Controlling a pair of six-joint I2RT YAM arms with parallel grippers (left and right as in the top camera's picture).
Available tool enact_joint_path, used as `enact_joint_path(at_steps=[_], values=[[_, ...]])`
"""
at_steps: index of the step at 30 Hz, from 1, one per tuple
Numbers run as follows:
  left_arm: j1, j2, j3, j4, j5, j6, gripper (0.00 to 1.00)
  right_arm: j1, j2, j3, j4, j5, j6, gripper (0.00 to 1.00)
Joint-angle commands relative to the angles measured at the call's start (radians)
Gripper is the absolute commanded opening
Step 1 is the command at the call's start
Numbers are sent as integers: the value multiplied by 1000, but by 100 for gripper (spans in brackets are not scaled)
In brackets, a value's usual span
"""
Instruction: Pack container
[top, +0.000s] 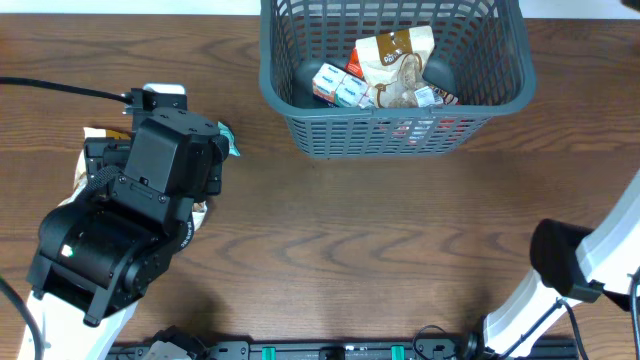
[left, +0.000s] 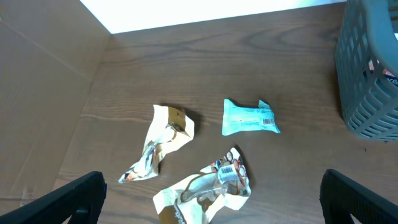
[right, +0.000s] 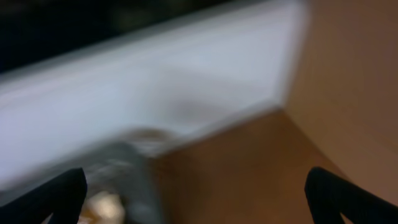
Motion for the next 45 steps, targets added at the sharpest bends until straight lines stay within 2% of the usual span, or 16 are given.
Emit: enact_joint_path(at_steps=[1, 3, 6, 10, 17, 26, 32, 35, 39, 45], values=[[5, 1, -3, -3, -15, 6, 99, -106, 25, -24, -85, 187, 45, 99], [5, 1, -3, -3, -15, 6, 99, -165, 29, -47, -145, 190, 56, 99], [5, 1, -3, -3, -15, 6, 99, -241, 32, -109, -228, 158, 158, 99], [5, 1, -3, -3, -15, 6, 99, -302, 32, -208, -253, 48, 185, 99], [5, 0, -3, 0, -15, 6, 99, -314, 32, -305, -256, 39, 185, 99], [5, 0, -3, 0, -7, 5, 99, -314, 32, -320, -253, 39, 178, 99], [5, 0, -3, 32, 64, -3, 99, -315, 32, -361, -243, 39, 178, 99], [5, 0, -3, 35, 135, -10, 99, -315, 32, -414, -241, 39, 178, 99], [5, 0, -3, 34, 156, -16, 99, -315, 32, -488, -238, 39, 178, 99], [5, 0, -3, 12, 327, -21, 99, -315, 32, -582, -230, 35, 182, 99]])
